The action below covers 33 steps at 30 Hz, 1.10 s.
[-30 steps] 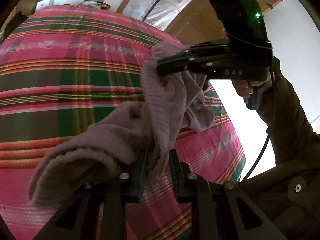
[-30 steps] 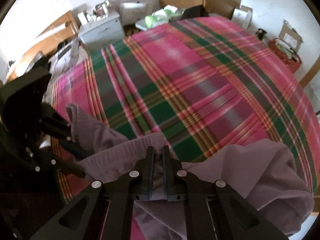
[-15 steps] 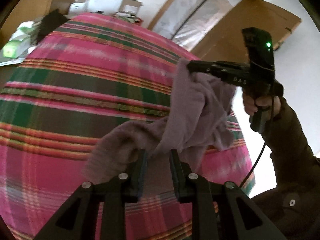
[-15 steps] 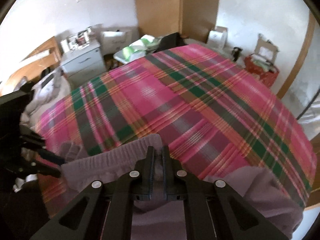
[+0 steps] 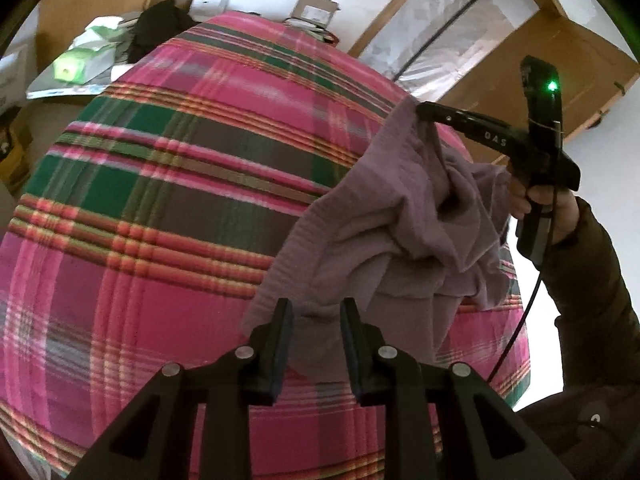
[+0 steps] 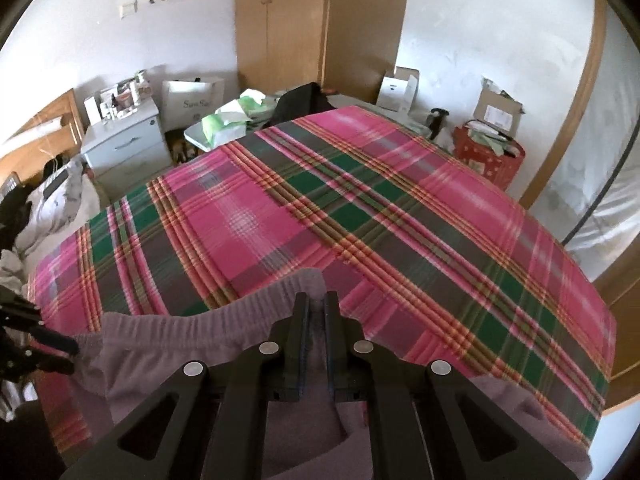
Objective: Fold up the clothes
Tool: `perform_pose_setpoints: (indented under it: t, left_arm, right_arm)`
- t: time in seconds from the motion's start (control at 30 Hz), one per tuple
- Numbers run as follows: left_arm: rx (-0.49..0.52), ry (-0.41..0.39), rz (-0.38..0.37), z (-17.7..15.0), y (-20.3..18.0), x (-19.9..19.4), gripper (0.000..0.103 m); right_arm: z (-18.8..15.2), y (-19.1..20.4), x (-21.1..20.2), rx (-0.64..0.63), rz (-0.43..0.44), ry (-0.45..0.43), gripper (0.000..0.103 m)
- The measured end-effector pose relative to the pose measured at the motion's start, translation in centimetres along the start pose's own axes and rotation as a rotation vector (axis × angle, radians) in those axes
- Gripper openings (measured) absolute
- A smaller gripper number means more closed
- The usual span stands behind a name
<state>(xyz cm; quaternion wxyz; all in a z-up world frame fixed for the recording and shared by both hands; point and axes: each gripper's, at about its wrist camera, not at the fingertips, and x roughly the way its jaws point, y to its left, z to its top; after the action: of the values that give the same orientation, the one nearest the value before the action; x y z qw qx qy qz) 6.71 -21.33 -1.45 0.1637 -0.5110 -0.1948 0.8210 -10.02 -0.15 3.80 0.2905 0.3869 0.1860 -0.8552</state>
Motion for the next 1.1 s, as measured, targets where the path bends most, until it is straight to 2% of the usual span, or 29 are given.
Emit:
perform_pose_setpoints:
  t: [0.13,0.3,0.57,0.73,0.9,1.0,1.1]
  left_arm:
    - [-0.039,0.010,-0.002,-0.2,0.8,0.1,0.026]
    - [-0.022,0.028,0.013,-0.4,0.4,0.4,0.026]
    - [-0.097,0.050,-0.010,-0.7,1.0,-0.2,0.027]
    - [-0.184,0.103,-0.009,-1.2,1.5,-0.4,0.031]
    - [-0.290,0.143,-0.084,-2.3,2.4,0.2,0.031]
    - [-0.349,0.123,-0.124,-2.1,2.7,0.3,0.031]
    - [-0.407,0.088,-0.144,-1.9,3.5,0.2,0.031]
  right_arm:
    - [0.4,0.5,1.2,-0.018,0.015,0.016,0.007]
    - [0.3,1.0,2.9,-0.031,0.061,0.061,0.008]
    - [-0.1,1.1,4.8,-0.046,0.118,0.143,0.010]
    - [-0.6,0.8,5.4,-0.049,0.161,0.177,0.029]
    - [-0.8,0.7,5.9,-0.056,0.217,0.219,0.037]
    - [-0.6,0.6,6.5,-0.066,0.233,0.238,0.046]
    - [-0.4,0.6,7.0,-0.066,0.240,0.250,0.046]
